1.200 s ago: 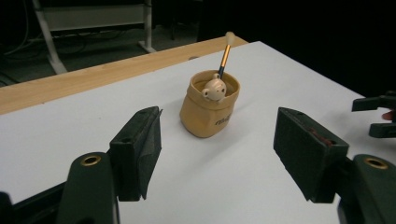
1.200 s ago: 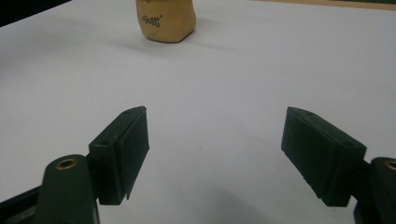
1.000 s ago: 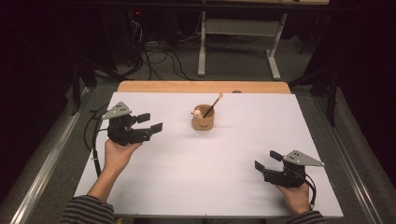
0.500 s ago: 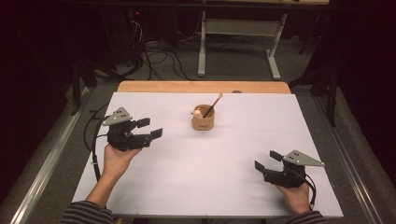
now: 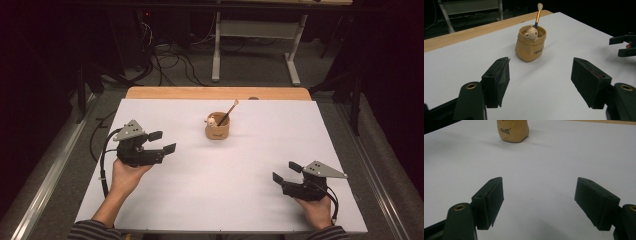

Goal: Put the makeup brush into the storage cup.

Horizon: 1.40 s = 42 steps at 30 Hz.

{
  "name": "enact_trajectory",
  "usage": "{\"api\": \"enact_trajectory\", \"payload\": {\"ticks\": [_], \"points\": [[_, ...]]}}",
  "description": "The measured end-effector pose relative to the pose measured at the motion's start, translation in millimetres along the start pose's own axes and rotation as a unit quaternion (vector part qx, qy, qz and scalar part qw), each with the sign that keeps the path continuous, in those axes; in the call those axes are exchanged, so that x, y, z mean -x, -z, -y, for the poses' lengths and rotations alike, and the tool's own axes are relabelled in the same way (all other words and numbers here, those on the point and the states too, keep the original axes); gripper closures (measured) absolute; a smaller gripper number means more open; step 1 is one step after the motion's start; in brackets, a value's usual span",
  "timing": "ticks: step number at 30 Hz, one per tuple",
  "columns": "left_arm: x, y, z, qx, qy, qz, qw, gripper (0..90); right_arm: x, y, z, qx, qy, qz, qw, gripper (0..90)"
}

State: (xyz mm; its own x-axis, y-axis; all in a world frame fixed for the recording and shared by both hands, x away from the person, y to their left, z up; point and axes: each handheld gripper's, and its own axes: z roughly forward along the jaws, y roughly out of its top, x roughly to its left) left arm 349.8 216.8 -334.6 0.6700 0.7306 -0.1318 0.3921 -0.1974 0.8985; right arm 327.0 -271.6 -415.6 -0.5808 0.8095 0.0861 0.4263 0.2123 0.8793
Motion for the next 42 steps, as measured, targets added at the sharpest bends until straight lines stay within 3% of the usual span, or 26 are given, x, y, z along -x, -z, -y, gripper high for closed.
{"api": "enact_trajectory", "payload": {"ticks": [22,42], "points": [[10.2,0.1,14.0,0.005,0.016,0.023,0.9996,31.9,-0.2,0.0,0.0,0.000,-0.001,0.000,1.0000,24.9],[17.3,-3.2,28.4,0.006,0.027,0.031,0.9991,32.1,-0.6,-0.1,0.1,-0.001,-0.001,-0.001,1.0000,24.9]]}}
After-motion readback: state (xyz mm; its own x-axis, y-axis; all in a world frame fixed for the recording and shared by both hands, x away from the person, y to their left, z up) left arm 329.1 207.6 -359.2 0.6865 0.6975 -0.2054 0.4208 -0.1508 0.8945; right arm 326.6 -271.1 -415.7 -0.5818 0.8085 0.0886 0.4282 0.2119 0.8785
